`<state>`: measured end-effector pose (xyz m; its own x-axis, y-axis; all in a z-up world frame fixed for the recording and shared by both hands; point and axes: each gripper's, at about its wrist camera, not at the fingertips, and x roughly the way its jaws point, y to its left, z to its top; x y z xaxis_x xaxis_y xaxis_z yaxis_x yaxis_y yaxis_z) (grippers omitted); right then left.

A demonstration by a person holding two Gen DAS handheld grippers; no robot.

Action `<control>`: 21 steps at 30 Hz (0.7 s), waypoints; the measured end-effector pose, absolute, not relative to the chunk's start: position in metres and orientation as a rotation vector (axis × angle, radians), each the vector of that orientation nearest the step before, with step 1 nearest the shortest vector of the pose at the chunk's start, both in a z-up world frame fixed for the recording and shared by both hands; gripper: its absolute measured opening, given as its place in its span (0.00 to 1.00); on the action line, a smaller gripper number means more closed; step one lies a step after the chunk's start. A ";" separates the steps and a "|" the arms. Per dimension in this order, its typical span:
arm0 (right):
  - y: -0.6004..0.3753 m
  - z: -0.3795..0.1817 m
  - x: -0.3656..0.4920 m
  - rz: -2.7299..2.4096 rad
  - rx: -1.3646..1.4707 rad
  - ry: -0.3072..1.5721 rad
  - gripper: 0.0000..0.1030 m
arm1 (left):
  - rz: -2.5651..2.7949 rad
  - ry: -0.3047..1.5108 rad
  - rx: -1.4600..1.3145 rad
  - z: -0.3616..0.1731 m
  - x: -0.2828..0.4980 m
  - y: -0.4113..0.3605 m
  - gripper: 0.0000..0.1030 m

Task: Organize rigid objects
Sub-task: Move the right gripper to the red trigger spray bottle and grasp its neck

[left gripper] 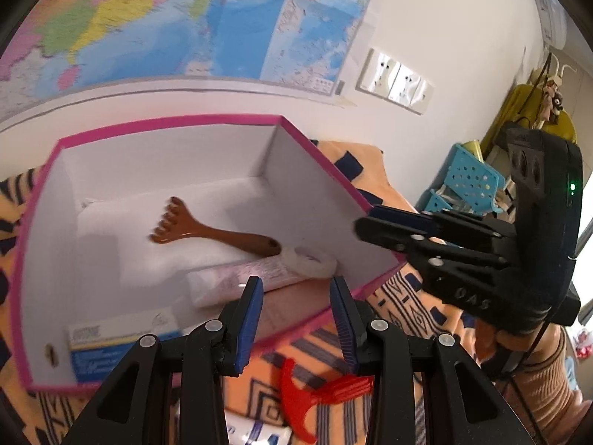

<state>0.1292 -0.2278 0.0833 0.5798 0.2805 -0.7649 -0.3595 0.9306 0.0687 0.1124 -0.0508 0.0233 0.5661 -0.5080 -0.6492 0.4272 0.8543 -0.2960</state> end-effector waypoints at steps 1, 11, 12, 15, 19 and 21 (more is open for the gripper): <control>-0.228 0.085 0.125 0.377 -0.101 0.868 0.22 | -0.552 0.788 -0.114 0.025 0.108 -0.047 0.37; -0.238 0.087 0.068 0.486 -0.024 0.866 0.34 | -0.583 0.740 -0.114 0.027 0.066 -0.023 0.39; -0.238 0.086 0.064 0.490 -0.014 0.872 0.34 | -0.586 0.753 -0.117 0.023 0.064 -0.022 0.39; -0.242 0.076 0.052 0.506 0.042 0.904 0.34 | -0.583 0.793 -0.116 0.009 0.061 -0.023 0.39; -0.243 0.058 0.042 0.501 0.090 0.952 0.35 | -0.587 0.855 -0.088 -0.010 0.056 -0.029 0.39; -0.243 0.048 0.036 0.503 0.120 0.982 0.35 | -0.591 0.878 -0.075 -0.017 0.054 -0.033 0.39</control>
<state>0.0365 -0.2433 0.0476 0.4511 0.4590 -0.7654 -0.3524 0.8795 0.3197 0.0543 -0.0326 -0.0175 0.4905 -0.5164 -0.7019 0.4562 0.8385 -0.2981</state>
